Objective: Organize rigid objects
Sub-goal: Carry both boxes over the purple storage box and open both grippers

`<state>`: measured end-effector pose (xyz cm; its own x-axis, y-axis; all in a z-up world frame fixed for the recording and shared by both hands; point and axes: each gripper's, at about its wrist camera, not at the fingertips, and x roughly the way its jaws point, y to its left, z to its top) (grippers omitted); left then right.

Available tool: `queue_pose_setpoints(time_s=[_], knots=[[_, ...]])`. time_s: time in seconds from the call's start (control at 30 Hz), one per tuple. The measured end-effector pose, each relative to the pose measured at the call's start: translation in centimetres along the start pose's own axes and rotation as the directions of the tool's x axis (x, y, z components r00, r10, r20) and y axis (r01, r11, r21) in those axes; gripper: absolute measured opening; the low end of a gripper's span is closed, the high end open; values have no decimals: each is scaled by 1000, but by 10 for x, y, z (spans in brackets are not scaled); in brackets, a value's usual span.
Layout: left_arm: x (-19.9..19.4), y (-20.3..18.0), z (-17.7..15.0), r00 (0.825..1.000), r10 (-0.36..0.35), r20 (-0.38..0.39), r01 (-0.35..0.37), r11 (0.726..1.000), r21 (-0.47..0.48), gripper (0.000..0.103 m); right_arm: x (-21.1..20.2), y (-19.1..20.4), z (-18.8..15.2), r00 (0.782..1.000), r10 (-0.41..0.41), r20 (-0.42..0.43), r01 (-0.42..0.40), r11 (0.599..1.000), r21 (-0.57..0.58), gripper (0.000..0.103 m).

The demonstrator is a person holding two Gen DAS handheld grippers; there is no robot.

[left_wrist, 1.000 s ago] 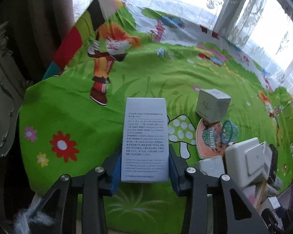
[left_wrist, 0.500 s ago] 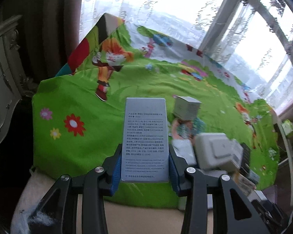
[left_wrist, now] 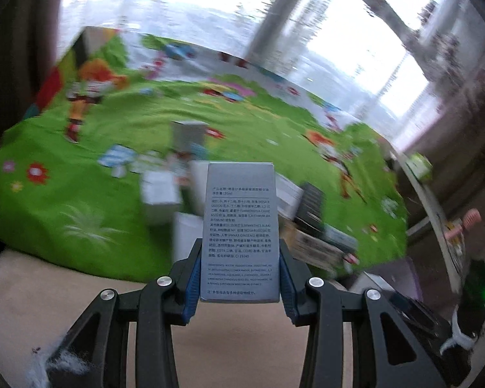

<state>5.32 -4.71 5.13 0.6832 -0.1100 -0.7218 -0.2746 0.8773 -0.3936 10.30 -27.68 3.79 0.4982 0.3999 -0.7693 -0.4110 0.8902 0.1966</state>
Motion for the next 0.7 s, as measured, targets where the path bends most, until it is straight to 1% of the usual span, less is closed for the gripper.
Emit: queue_pose_setpoints(time_s=[0.1,0.13,0.23,0.27,0.43,0.7], knots=[[7,-24,-9,997,-64,-40,66,997,41,42,-6,-14,-3,1000,-9,5,9,1000,27,54],[9,-28,-11,996,-75,-50,78,996,50,42,-8,-19,-4,1000,-15,7,15,999,37,54],[15,-49,-19,987,-134,-92,142,986,86,42,-13,-38,-6,999,-37,11,36,997,72,54],[16,-54,-21,985,-144,-97,153,984,95,42,-15,-43,-7,999,-43,13,41,996,82,54],[25,-86,-33,961,-223,-163,246,960,135,42,-25,-72,-9,996,-88,26,84,988,132,54],[39,-128,-48,926,-291,-240,337,924,179,42,-44,-118,-10,984,-170,48,156,964,216,54]])
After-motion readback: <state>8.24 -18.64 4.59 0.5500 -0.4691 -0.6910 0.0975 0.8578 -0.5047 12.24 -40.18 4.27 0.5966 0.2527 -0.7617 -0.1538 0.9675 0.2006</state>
